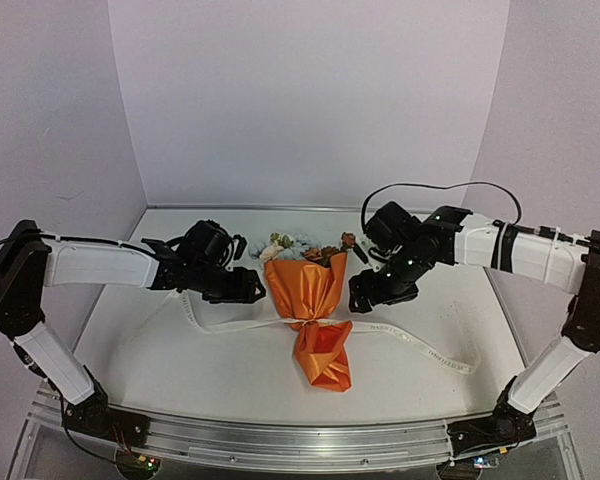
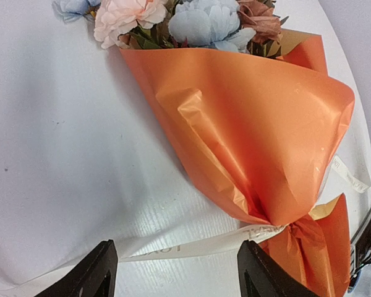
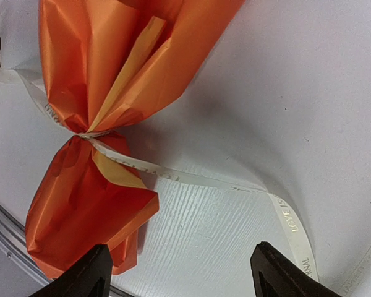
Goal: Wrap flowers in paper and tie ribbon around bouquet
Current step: Move the folded bouquet to the center of the board, then cross the half-tied ribbon over the folded bouquet.
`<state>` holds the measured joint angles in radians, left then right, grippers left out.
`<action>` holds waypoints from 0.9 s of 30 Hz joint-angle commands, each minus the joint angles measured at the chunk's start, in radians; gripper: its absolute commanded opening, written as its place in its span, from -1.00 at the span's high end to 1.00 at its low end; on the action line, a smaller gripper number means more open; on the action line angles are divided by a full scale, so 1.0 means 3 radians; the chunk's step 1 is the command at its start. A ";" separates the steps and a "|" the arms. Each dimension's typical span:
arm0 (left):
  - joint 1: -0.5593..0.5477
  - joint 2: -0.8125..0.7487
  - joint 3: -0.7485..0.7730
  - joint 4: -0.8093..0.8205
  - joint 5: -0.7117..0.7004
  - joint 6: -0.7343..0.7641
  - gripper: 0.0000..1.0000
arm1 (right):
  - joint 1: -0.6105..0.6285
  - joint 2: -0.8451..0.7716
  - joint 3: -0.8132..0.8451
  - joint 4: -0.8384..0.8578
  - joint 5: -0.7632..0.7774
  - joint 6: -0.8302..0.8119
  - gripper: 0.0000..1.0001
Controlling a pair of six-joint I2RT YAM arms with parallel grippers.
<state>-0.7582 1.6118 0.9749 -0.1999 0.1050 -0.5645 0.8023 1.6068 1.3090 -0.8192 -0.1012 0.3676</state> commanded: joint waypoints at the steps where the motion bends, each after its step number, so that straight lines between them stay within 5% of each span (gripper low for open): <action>1: 0.0011 -0.0153 0.0034 -0.0463 -0.0167 0.0291 -0.33 | 0.0038 -0.0205 0.0042 -0.0097 0.0095 -0.0063 -0.60; 13: 0.0019 0.0091 0.0016 -0.0768 -0.0516 0.0769 -0.37 | 0.0058 -0.0283 -0.0055 -0.0026 0.0007 -0.0121 -0.59; 27: 0.0124 0.0003 -0.0036 -0.1415 -0.0885 0.0343 -0.14 | 0.0057 -0.0393 -0.0228 0.0129 -0.0109 -0.0158 -0.59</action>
<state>-0.7235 1.6460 0.9665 -0.5495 -0.1080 -0.4240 0.8143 1.5277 1.2549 -0.8064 -0.1256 0.3368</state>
